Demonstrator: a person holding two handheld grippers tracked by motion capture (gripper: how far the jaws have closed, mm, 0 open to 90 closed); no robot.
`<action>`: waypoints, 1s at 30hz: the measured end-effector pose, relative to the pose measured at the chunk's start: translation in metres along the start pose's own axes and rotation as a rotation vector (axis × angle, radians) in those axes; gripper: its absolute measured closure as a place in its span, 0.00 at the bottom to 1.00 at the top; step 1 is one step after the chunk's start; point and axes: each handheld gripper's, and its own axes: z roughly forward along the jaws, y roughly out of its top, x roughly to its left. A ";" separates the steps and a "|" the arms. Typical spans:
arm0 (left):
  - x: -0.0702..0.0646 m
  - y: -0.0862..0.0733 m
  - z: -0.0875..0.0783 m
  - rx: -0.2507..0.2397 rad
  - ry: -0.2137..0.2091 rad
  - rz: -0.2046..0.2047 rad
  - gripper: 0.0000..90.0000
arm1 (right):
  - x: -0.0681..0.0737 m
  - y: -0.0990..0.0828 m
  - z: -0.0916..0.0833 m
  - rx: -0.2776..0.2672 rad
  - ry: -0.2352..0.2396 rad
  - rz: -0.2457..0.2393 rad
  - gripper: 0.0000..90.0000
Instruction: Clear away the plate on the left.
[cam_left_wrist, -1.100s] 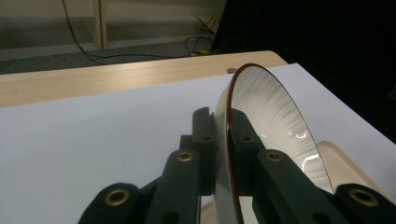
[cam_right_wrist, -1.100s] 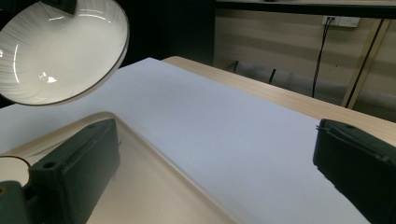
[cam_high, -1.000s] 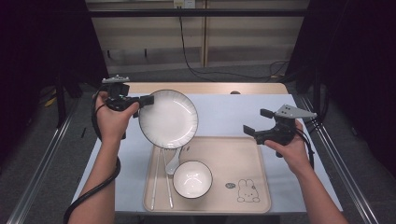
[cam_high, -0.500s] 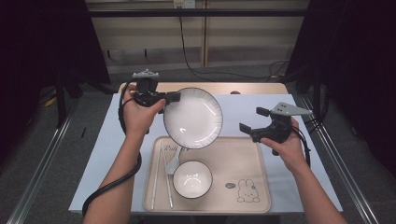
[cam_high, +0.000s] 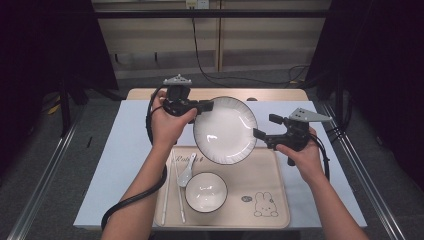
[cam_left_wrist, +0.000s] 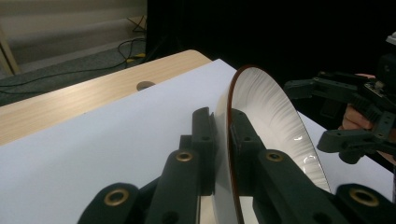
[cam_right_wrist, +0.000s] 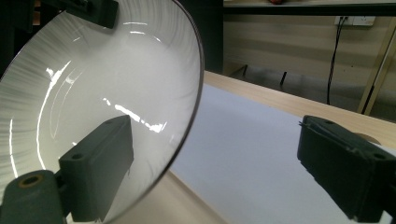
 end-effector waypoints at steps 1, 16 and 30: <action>0.000 0.000 0.000 0.000 0.000 0.000 0.93 | 0.000 0.001 0.000 -0.003 0.003 0.001 0.14; -0.023 0.007 0.017 -0.009 -0.081 0.040 0.92 | -0.004 0.000 0.001 -0.008 0.050 0.059 0.32; -0.027 0.006 0.027 0.003 -0.182 0.107 0.92 | -0.010 0.003 -0.014 -0.087 0.219 0.261 0.88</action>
